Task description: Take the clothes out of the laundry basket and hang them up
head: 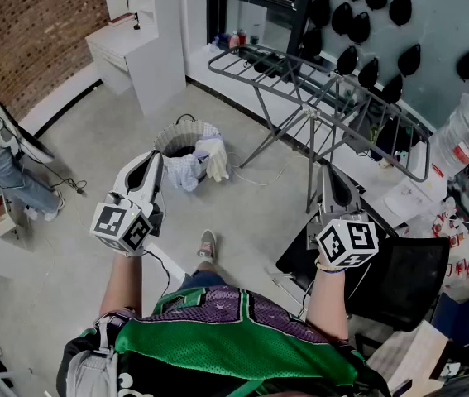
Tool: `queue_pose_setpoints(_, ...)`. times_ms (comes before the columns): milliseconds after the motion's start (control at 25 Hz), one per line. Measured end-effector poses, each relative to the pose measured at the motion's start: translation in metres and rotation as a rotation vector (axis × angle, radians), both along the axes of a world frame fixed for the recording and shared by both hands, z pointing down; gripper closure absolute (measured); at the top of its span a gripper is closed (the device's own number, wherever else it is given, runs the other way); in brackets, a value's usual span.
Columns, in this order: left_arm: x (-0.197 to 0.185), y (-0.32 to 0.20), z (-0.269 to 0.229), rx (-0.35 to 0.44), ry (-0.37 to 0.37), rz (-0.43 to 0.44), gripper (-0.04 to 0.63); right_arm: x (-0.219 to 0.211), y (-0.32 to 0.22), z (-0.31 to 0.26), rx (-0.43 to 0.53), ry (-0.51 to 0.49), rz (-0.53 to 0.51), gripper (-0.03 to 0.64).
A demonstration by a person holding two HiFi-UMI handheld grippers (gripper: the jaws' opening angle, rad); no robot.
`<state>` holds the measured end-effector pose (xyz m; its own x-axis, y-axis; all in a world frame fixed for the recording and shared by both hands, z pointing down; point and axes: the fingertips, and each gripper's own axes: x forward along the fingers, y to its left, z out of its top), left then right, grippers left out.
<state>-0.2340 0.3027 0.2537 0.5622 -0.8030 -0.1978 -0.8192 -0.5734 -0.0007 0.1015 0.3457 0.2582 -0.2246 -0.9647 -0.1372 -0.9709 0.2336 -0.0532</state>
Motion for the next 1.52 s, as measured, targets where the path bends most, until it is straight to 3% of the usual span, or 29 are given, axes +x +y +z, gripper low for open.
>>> queue_pose_setpoints(560,-0.001,0.016,0.0,-0.008,-0.016,-0.02,0.578,-0.004,0.011,0.002,0.007,-0.007,-0.011,0.618)
queue_pose_setpoints(1000,-0.02,0.0,0.004,-0.044,-0.03,-0.047,0.578,-0.032,-0.014,0.007,-0.026,-0.048,-0.089,0.618)
queue_pose_setpoints(1200,-0.027,-0.03,0.007,-0.053,-0.025,-0.042,0.578,-0.046,-0.04,0.0,-0.007,-0.027,-0.114,0.617)
queue_pose_setpoints(1520,-0.042,-0.113,0.003,-0.032,-0.024,-0.024,0.578,-0.055,-0.122,-0.011,0.009,-0.023,-0.056,0.617)
